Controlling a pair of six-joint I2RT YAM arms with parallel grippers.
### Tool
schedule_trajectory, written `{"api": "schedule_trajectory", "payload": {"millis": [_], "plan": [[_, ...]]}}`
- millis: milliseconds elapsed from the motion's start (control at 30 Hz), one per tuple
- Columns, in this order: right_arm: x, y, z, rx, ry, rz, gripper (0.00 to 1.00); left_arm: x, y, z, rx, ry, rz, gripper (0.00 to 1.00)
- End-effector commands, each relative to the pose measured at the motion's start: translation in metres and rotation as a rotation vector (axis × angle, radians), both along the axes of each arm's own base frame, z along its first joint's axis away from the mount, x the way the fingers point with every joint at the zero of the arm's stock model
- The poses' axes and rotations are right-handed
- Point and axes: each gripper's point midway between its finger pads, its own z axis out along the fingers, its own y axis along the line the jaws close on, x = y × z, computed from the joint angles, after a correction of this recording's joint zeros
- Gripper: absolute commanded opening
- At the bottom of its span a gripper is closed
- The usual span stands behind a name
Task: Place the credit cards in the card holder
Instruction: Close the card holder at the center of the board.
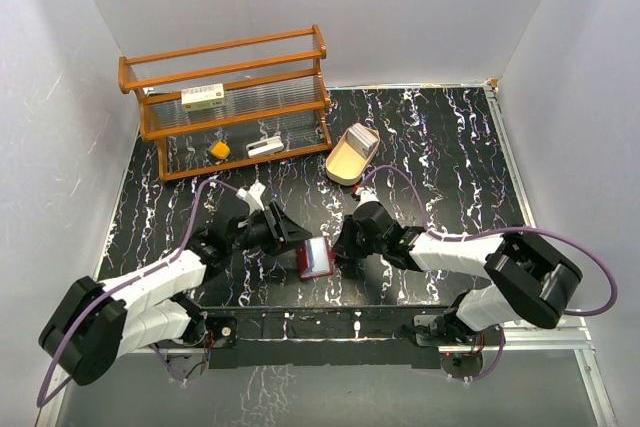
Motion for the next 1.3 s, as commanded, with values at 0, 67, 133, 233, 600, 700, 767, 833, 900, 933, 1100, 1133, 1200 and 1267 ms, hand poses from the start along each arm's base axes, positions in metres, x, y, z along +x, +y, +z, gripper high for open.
{"api": "schedule_trajectory", "payload": {"millis": [0, 67, 133, 233, 600, 700, 767, 833, 900, 933, 1100, 1133, 1200, 1267], "plan": [[0.002, 0.017, 0.011, 0.083, -0.047, 0.048, 0.00, -0.005, -0.012, -0.001, -0.074, 0.003, -0.056, 0.44], [0.003, 0.017, 0.009, 0.074, -0.051, 0.052, 0.00, -0.005, -0.011, -0.012, -0.035, 0.010, -0.063, 0.38], [0.004, 0.017, 0.008, 0.060, -0.052, 0.054, 0.00, -0.005, -0.010, -0.020, -0.007, 0.016, -0.071, 0.33], [0.005, 0.015, 0.008, 0.051, -0.053, 0.050, 0.00, -0.003, -0.010, -0.027, 0.023, 0.017, -0.075, 0.26], [0.006, 0.009, 0.012, 0.032, -0.067, 0.032, 0.04, 0.000, 0.001, -0.048, 0.151, 0.022, -0.067, 0.17], [0.006, 0.009, 0.012, 0.030, -0.067, 0.034, 0.05, 0.000, 0.002, -0.053, 0.167, 0.032, -0.070, 0.26], [0.007, 0.009, 0.012, 0.027, -0.068, 0.033, 0.05, 0.000, 0.002, -0.054, 0.173, 0.034, -0.074, 0.32], [0.007, 0.010, 0.012, 0.023, -0.067, 0.037, 0.05, 0.001, 0.001, -0.053, 0.172, 0.031, -0.078, 0.30], [0.007, 0.010, 0.012, 0.022, -0.067, 0.038, 0.05, 0.001, 0.000, -0.050, 0.166, 0.025, -0.085, 0.23], [0.008, 0.011, 0.013, 0.024, -0.067, 0.038, 0.05, 0.001, -0.001, -0.048, 0.160, 0.021, -0.089, 0.21], [0.008, 0.010, 0.013, 0.021, -0.070, 0.038, 0.04, 0.004, -0.001, -0.035, 0.171, -0.003, -0.093, 0.25], [0.008, 0.010, 0.012, 0.019, -0.070, 0.039, 0.04, 0.006, 0.003, -0.036, 0.198, -0.004, -0.075, 0.25], [0.008, 0.010, 0.011, 0.019, -0.067, 0.040, 0.03, 0.007, 0.011, -0.038, 0.243, -0.005, -0.051, 0.21], [0.007, 0.010, 0.011, 0.021, -0.067, 0.041, 0.03, 0.007, 0.017, -0.041, 0.277, -0.008, -0.039, 0.13]]}}
